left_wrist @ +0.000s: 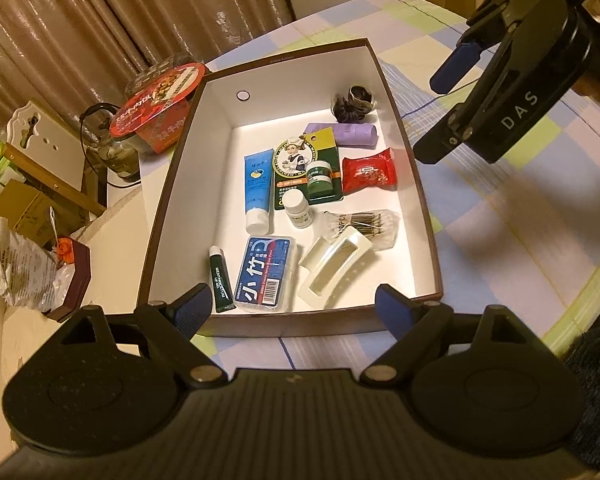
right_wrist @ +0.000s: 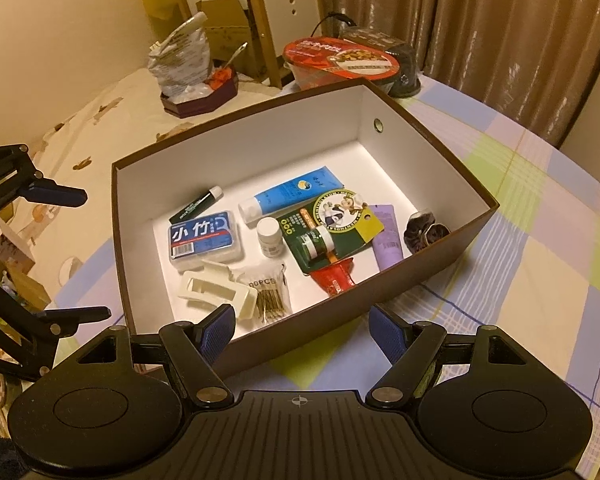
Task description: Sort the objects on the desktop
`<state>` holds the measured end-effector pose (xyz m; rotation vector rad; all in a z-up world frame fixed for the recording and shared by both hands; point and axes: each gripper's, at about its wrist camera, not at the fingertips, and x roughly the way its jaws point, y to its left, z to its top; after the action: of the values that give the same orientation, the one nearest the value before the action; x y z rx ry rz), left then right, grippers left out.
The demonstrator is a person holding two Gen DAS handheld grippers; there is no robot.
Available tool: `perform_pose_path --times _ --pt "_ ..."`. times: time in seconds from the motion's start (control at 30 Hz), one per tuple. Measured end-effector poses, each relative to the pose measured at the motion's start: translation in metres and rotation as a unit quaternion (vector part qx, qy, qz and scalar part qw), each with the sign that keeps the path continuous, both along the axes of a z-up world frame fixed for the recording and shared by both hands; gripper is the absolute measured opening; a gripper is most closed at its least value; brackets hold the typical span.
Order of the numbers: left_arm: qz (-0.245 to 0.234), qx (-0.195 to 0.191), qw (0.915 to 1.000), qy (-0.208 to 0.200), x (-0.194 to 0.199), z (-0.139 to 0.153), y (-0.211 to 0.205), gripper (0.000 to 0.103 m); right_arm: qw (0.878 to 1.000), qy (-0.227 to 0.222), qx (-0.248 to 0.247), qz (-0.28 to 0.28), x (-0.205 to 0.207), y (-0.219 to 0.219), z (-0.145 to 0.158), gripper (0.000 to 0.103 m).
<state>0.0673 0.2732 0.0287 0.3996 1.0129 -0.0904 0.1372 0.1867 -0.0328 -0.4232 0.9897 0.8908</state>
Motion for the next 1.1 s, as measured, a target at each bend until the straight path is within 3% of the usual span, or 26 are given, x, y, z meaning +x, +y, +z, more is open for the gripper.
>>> perform_pose_path --times 1.1 --pt "0.096 -0.02 0.9952 0.004 -0.013 -0.009 -0.041 0.086 0.999 0.019 0.007 0.046 0.005 -0.036 -0.011 0.077"
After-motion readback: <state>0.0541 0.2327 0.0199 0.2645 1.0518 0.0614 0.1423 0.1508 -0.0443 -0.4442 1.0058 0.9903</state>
